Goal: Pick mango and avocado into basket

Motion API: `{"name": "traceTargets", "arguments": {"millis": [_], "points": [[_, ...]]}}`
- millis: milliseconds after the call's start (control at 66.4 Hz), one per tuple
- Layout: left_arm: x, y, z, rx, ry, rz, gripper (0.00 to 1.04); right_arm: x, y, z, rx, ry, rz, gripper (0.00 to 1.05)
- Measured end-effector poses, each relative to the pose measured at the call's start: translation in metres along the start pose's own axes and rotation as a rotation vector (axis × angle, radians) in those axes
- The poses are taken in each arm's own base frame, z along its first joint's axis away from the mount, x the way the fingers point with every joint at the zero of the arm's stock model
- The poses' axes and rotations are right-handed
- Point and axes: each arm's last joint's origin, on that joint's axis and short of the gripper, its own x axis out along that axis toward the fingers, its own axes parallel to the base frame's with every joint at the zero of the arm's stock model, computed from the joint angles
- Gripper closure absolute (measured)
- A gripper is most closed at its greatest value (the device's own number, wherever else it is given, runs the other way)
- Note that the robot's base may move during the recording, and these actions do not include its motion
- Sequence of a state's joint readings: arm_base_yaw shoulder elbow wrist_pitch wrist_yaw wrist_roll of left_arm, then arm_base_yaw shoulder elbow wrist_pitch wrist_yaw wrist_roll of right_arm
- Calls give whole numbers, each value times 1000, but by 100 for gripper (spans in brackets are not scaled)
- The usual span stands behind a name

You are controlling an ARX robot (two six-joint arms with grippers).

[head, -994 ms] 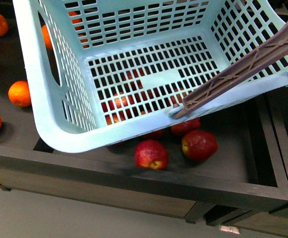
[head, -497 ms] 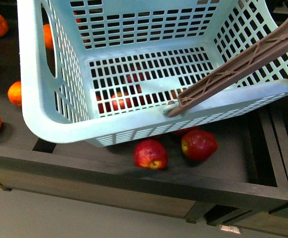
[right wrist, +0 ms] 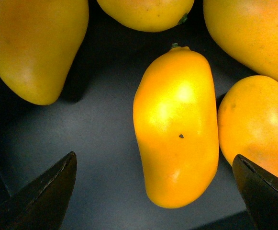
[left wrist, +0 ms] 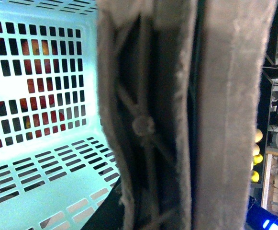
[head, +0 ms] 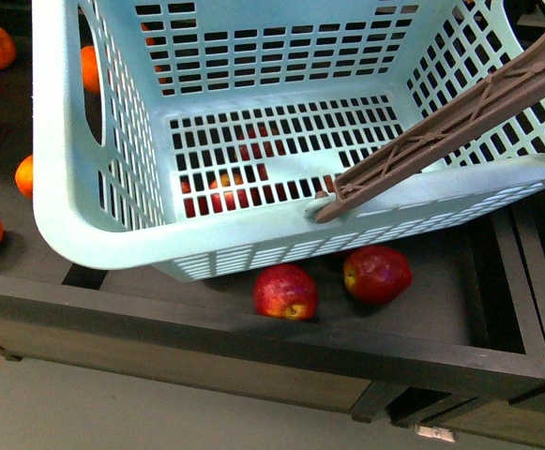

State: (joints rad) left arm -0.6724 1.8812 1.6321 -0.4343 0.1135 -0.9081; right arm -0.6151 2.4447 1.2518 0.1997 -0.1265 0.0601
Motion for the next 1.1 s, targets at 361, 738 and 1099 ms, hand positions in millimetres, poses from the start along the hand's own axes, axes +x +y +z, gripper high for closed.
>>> {"name": "traceTargets", "arguments": {"millis": [361,738,1099], "points": [[0,0,0,1,-1,1,90,27,-3,4,11,19,-50,9],[0,0,0,1,-1,1,90,51,-1,0,34,40,-41,9],[0,0,0,1,-1,1,90,66,-2,-2,37,44,-66,9]]}}
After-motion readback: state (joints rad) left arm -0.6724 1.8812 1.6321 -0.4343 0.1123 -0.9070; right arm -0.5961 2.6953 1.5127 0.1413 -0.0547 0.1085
